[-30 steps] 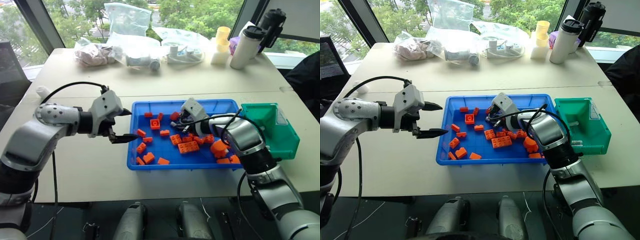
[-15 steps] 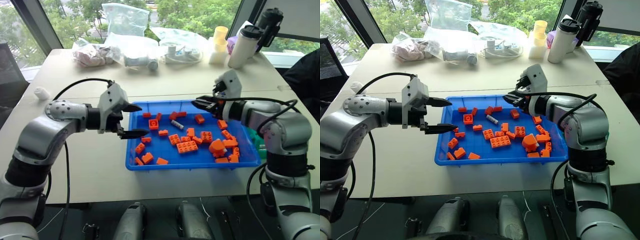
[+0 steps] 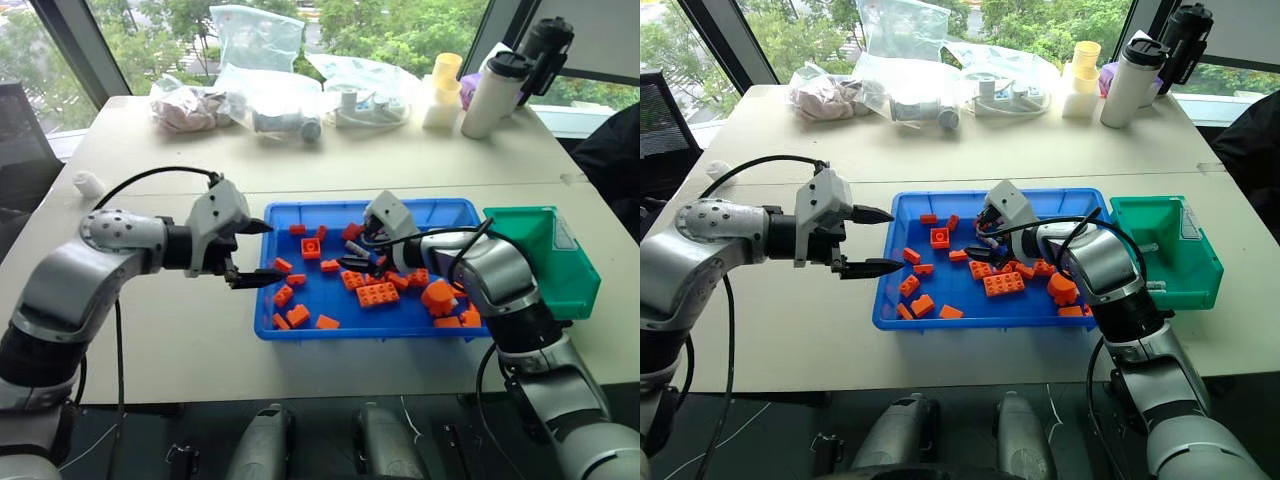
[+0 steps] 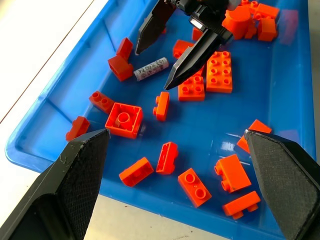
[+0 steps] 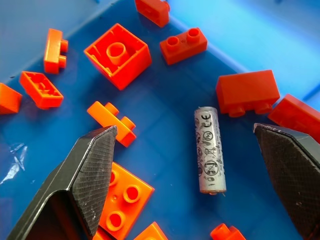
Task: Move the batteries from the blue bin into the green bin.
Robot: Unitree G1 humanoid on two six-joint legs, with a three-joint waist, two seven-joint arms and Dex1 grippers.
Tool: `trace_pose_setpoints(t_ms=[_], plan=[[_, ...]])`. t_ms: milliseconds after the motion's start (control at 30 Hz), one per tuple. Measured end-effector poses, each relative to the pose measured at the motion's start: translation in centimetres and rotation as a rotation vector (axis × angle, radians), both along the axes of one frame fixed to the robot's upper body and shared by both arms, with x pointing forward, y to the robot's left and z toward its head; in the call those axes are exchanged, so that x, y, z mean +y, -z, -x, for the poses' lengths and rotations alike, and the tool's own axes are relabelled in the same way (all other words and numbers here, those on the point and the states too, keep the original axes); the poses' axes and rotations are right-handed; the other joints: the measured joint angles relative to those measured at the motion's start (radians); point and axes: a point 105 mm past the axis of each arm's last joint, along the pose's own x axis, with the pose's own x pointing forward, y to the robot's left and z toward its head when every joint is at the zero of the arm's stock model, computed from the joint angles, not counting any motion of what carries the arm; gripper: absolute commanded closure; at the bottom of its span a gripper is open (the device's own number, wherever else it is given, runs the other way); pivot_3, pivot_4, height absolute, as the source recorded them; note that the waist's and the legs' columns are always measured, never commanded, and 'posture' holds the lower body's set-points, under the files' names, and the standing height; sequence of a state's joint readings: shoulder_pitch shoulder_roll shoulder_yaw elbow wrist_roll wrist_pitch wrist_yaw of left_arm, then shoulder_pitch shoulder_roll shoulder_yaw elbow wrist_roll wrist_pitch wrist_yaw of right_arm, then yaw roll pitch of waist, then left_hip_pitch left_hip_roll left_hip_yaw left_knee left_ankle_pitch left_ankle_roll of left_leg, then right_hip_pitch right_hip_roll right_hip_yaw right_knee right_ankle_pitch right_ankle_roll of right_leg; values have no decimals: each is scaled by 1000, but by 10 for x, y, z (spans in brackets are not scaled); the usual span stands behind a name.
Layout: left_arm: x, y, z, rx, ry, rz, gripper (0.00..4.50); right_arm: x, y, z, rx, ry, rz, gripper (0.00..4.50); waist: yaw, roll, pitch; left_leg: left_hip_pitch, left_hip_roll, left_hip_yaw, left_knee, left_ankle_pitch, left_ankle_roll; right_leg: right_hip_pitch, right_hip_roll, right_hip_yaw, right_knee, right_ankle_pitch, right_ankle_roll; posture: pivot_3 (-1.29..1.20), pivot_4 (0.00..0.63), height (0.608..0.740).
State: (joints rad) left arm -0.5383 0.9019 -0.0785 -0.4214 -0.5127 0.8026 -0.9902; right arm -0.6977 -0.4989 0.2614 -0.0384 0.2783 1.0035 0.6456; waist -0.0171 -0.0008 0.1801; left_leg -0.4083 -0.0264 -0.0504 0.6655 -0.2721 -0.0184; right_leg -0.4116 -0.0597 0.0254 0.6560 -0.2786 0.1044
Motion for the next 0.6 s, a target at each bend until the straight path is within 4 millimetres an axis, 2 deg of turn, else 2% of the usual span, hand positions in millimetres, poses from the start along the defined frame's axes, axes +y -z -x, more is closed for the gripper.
trace_pose_setpoints(t_ms=[100,200,433,600], plan=[[2,3,2,3,-9,-11,0,-2,3,-2,15,13,4,54,0,0,0,0,0,0,0,0,0,0,0,0,0,0,0,0,150,740],[2,4,1,4,-15,-11,0,-1,5,-4,31,18,-3,907,0,0,0,0,0,0,0,0,0,0,0,0,0,0,0,0,150,740],[1,3,0,-1,-16,-4,0,-3,11,-10,37,42,30,4468,0,0,0,0,0,0,0,0,0,0,0,0,0,0,0,0,150,740],[0,2,0,-6,-12,-3,0,-2,10,-11,26,41,46,4453,0,0,0,0,0,0,0,0,0,0,0,0,0,0,0,0,150,740]])
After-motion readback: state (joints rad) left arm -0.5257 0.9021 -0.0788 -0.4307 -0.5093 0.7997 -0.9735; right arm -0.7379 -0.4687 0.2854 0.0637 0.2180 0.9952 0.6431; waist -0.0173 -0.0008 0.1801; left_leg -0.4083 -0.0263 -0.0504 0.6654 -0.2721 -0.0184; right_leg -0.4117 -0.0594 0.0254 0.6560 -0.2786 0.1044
